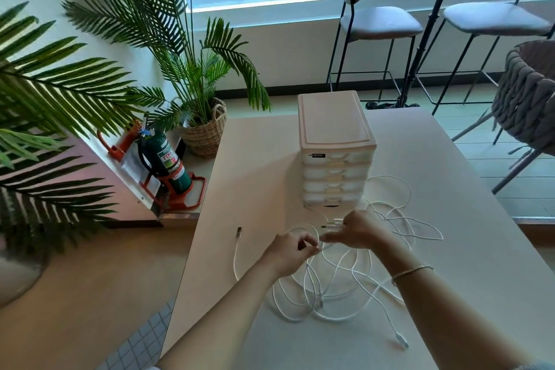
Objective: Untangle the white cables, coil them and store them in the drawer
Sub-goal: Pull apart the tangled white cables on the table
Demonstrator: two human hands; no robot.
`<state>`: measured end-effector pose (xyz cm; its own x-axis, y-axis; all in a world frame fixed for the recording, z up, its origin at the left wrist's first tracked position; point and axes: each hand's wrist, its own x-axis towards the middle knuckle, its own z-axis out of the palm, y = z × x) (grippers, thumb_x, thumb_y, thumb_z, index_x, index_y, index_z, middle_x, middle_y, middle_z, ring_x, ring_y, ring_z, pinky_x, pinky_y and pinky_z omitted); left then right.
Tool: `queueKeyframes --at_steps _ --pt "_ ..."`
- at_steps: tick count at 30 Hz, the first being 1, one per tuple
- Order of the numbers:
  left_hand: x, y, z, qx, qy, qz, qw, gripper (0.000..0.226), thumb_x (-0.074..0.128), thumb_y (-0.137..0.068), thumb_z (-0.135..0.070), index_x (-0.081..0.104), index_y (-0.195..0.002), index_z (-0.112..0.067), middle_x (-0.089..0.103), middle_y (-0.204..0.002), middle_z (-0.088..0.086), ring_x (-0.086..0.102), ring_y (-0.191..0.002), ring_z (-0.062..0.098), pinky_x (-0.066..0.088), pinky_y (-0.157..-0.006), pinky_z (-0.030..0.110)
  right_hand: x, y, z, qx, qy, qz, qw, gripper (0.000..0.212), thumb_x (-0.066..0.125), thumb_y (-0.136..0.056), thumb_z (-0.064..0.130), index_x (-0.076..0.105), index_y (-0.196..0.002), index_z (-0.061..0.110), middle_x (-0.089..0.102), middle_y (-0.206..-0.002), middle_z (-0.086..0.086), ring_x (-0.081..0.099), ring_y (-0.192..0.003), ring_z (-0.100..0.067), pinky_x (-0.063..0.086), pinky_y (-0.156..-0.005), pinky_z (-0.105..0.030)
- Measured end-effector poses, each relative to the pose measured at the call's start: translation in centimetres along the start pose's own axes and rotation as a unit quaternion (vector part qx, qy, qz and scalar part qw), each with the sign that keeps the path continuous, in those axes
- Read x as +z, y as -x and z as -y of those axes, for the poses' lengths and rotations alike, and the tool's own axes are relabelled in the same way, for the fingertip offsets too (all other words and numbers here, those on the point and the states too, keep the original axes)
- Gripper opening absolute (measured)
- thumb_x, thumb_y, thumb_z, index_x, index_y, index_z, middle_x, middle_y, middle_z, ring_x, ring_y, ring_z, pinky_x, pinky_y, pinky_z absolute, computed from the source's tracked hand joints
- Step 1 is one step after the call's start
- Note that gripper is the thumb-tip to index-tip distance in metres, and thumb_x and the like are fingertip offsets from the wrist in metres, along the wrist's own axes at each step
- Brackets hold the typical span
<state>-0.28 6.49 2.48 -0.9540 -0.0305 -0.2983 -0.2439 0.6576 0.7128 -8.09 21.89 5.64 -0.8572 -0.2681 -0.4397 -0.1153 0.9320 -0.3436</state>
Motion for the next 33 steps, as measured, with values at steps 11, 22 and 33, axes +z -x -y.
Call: queueKeyframes --at_steps 11,22,33 --pt "2.2 1.0 6.9 -0.073 -0.277 0.133 0.949 0.064 0.070 -0.075 -0.037 0.045 -0.135 -0.036 0.033 -0.133 0.002 0.024 -0.131 0.021 0.034 -0.108 0.030 -4.9 -0.1 -7.0 0.170 -0.017 -0.080 0.982 0.043 0.080 -0.066 0.030 0.067 -0.102 0.011 0.064 -0.106 -0.012 0.061 -0.100 -0.027 0.041 -0.069 -0.025" --pt "1.2 -0.5 8.9 -0.121 -0.373 -0.034 0.919 0.043 0.038 -0.092 -0.009 0.051 -0.130 -0.023 0.050 -0.128 0.003 0.044 -0.121 0.022 0.046 -0.091 0.034 -4.6 0.4 -11.8 0.250 -0.015 -0.109 0.962 0.036 0.071 -0.072 0.014 0.065 -0.108 0.010 0.063 -0.113 -0.013 0.059 -0.106 -0.029 0.046 -0.078 -0.030" --pt "4.6 -2.7 1.5 0.160 -0.223 -0.092 0.957 0.029 0.050 -0.068 -0.005 0.072 -0.084 -0.014 0.064 -0.092 0.005 0.060 -0.086 0.017 0.052 -0.069 0.019 -4.2 -0.4 -14.0 0.225 -0.049 -0.109 0.967 0.034 0.068 -0.076 0.036 0.066 -0.099 0.011 0.065 -0.108 -0.015 0.060 -0.102 -0.031 0.040 -0.071 -0.027"
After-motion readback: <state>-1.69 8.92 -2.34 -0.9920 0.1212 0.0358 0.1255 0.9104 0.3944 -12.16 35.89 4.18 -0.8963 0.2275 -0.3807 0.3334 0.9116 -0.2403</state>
